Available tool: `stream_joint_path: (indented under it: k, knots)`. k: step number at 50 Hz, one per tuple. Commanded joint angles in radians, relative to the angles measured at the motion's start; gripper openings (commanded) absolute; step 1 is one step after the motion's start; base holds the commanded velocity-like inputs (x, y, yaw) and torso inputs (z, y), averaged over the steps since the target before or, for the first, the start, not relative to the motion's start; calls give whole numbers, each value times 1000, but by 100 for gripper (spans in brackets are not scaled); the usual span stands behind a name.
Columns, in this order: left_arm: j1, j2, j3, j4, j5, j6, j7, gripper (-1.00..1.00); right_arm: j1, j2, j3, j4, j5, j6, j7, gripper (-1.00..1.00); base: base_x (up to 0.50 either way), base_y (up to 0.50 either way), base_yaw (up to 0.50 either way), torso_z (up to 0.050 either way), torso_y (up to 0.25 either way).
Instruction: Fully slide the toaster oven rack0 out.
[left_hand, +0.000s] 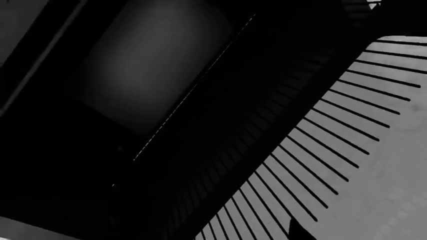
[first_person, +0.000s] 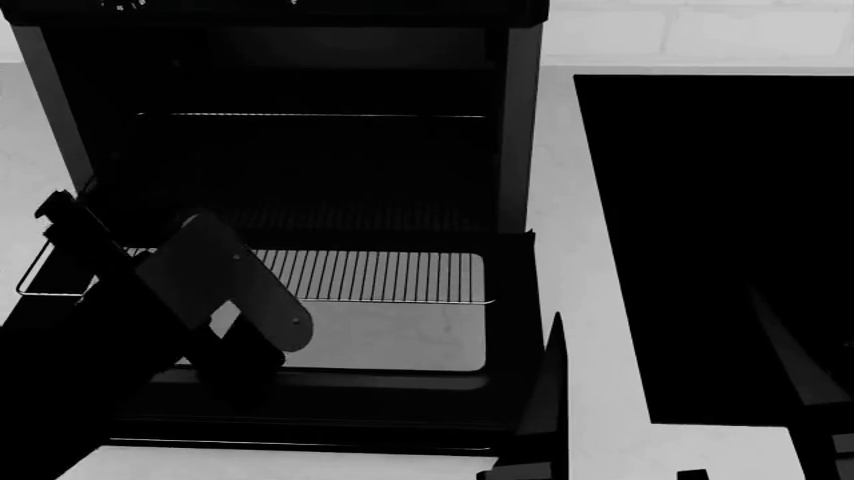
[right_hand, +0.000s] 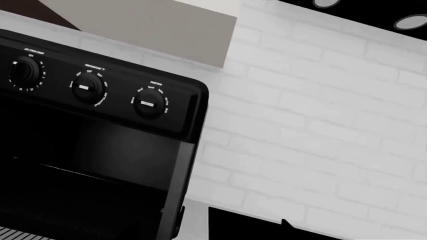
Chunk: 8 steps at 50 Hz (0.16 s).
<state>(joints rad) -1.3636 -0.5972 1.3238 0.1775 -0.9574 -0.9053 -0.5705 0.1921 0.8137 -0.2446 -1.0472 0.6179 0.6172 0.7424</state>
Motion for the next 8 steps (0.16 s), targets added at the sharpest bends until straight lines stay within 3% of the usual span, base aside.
stream_joint_path:
  k: [1,8]
  knots:
    - [-95,-47,-167,353,-143,-113,-245,100,28,2,19,19,2,-39,9,100,0,5,7,0,11]
    - [-106,-105,-263,523,-386,-151,-419,100,49,9,4,17,10,-37,22,100,0,1,1,0,5]
